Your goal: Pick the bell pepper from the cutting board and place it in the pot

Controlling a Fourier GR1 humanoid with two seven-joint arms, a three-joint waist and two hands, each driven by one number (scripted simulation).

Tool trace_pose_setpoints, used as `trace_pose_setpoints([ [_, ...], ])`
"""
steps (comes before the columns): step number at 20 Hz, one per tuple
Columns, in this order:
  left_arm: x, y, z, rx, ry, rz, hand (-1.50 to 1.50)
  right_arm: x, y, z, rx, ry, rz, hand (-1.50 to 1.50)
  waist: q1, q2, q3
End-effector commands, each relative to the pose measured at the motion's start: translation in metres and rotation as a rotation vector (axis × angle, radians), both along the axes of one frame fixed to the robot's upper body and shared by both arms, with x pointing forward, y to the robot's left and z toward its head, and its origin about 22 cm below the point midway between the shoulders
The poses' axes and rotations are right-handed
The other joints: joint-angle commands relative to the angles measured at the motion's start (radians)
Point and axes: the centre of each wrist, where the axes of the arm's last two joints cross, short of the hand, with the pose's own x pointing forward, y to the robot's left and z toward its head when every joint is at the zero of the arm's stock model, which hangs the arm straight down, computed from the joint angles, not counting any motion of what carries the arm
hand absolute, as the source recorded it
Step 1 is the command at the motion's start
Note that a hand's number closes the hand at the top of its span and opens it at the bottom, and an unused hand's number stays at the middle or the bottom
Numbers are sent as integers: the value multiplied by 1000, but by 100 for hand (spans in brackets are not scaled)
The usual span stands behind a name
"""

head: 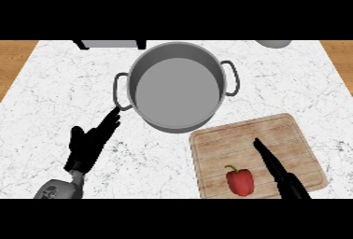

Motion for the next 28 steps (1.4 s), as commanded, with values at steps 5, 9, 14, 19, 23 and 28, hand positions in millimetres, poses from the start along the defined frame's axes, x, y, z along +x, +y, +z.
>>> trace_pose_setpoints([
  [5, 5, -11, 0, -4, 1, 13, 0, 7, -6, -42, 181, 28, -2, -150, 0, 0, 0],
  [9, -7, 21, -5, -9, -4, -24, 0, 24, -6, -60, 232, 64, 7, -150, 5, 1, 0],
  [14, -11, 12, -1, -8, -18, 11, 0, 28, -11, -74, 252, 85, 16, -150, 2, 0, 0],
  [19, -4, 5, 5, -6, -7, 11, 0, 22, -20, -123, 156, 20, 78, 150, 5, 1, 0],
  [23, 2, 1, -6, 4, -1, -3, 0, 44, -14, -109, 234, 8, 96, 150, 3, 1, 0],
  [28, 3, 3, 7, 8, 6, -3, 0, 20, -19, -127, 219, -86, 132, 150, 3, 0, 0],
])
